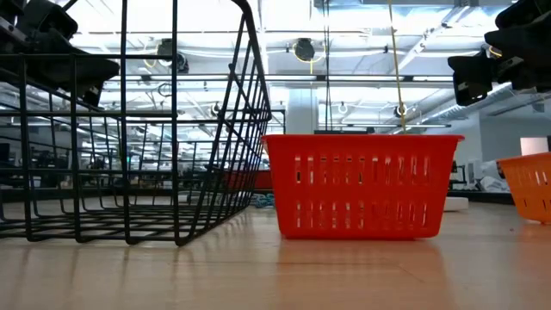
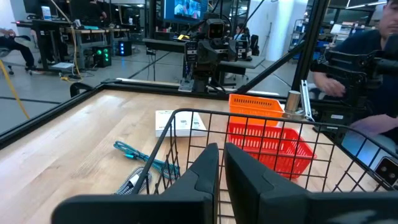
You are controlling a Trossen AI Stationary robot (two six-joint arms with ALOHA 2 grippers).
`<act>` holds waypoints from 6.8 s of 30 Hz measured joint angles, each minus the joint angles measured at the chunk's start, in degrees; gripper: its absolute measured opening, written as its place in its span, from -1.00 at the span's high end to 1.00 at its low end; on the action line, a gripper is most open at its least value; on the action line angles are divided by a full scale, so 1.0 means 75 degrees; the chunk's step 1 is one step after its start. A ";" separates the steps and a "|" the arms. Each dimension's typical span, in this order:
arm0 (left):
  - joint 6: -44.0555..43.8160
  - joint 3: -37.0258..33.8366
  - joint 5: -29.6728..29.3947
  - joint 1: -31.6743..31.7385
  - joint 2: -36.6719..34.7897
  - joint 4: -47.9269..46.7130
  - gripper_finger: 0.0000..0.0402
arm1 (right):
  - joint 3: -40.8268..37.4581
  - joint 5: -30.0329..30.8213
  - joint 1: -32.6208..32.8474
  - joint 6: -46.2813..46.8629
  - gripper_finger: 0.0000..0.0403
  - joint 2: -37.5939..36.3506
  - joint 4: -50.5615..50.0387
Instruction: Pick and place items into bin
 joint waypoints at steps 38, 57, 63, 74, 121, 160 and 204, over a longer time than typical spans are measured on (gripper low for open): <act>0.0000 -0.0001 0.0000 0.0001 0.0000 0.0000 0.84 | 0.0000 0.0056 0.0003 0.1199 -0.09 0.0003 0.0815; -0.0003 0.0000 -0.0003 0.0001 -0.0001 0.0000 0.84 | -0.0001 -0.0657 0.0020 0.2180 -0.07 0.0377 0.1621; -0.0001 0.0000 -0.0001 0.0000 -0.0001 0.0000 0.84 | 0.0000 -0.0654 0.0364 0.2060 -0.06 0.1239 0.2878; 0.0000 0.0000 0.0000 0.0000 0.0000 0.0000 0.84 | 0.1591 0.1671 0.1676 -0.0050 -0.06 0.4554 0.2865; -0.0001 -0.0003 0.0000 0.0001 -0.0001 0.0112 0.84 | 0.3182 -0.1262 -0.5811 0.4606 -0.07 0.8483 -0.1054; -0.0003 -0.0003 0.0000 0.0002 0.0002 0.0111 0.84 | 0.3177 -0.2440 -0.5454 0.2663 -0.07 1.0110 0.1401; 0.0000 -0.0003 0.0000 0.0003 -0.0001 0.0111 0.84 | 0.3182 0.1051 -0.1825 0.0114 -0.07 0.7160 -0.0432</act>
